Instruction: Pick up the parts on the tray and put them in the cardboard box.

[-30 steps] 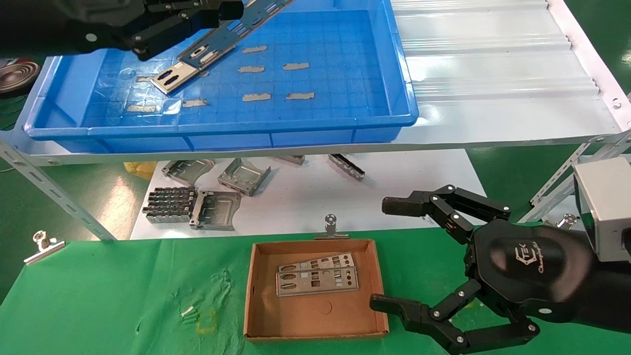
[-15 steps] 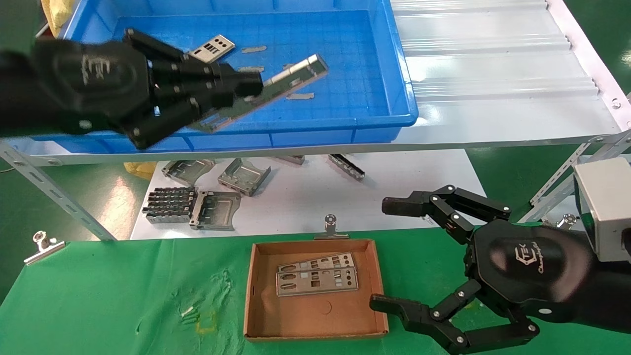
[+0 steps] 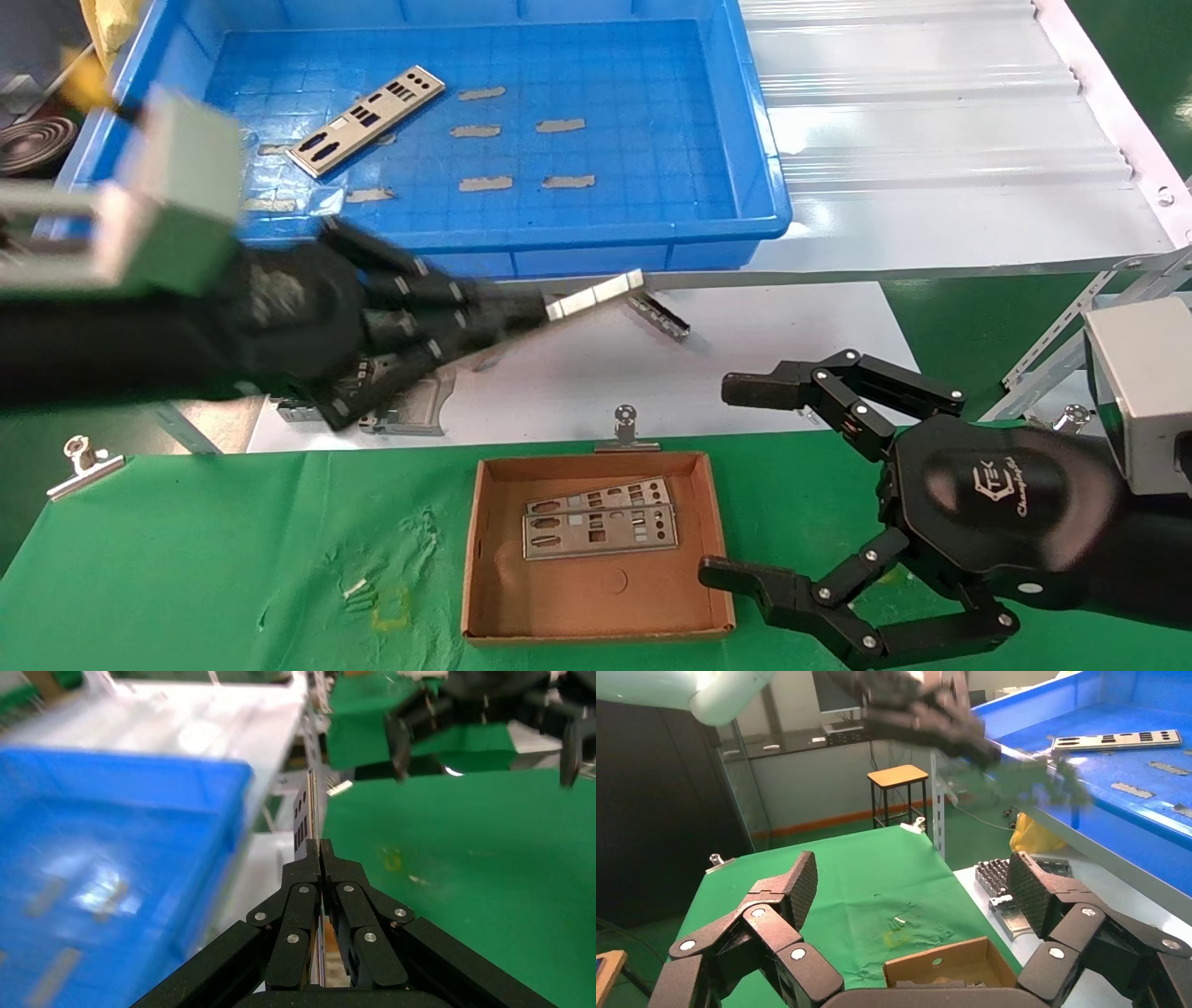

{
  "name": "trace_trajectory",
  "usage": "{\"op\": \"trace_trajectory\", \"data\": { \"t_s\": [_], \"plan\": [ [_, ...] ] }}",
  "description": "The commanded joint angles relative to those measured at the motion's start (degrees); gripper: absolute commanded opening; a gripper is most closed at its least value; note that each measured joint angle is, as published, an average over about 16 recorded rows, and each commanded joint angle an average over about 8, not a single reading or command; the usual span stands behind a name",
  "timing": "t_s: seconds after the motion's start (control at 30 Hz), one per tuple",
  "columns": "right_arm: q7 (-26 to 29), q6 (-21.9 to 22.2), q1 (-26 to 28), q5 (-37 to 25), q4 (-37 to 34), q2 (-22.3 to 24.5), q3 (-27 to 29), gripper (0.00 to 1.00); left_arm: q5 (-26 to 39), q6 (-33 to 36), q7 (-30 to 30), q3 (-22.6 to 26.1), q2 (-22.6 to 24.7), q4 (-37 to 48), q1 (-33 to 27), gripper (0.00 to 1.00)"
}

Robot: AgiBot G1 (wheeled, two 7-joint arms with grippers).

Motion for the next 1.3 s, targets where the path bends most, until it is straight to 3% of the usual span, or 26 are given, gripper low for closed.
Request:
{"op": "trace_trajectory", "data": {
  "t_s": [0.03,0.43,0.73,1.3],
  "plan": [
    [0.0,0.0,0.0,0.0,0.0,0.0,0.0,1.00,0.6,-0.4,0.1,0.6,0.3,-0.3,1.3,0.00],
    [0.0,0.0,0.0,0.0,0.0,0.0,0.0,1.00,10.0,-5.2,5.3,6.0,5.3,-0.6,8.6,0.00],
    [0.0,0.0,0.0,0.0,0.0,0.0,0.0,1.00,20.3,-14.3,8.1,10.1,10.1,-0.3,15.2,0.00],
    [0.0,0.0,0.0,0.0,0.0,0.0,0.0,1.00,31.8,-26.9,17.8,12.8,15.7,-0.9,20.7,0.00]
  ]
}}
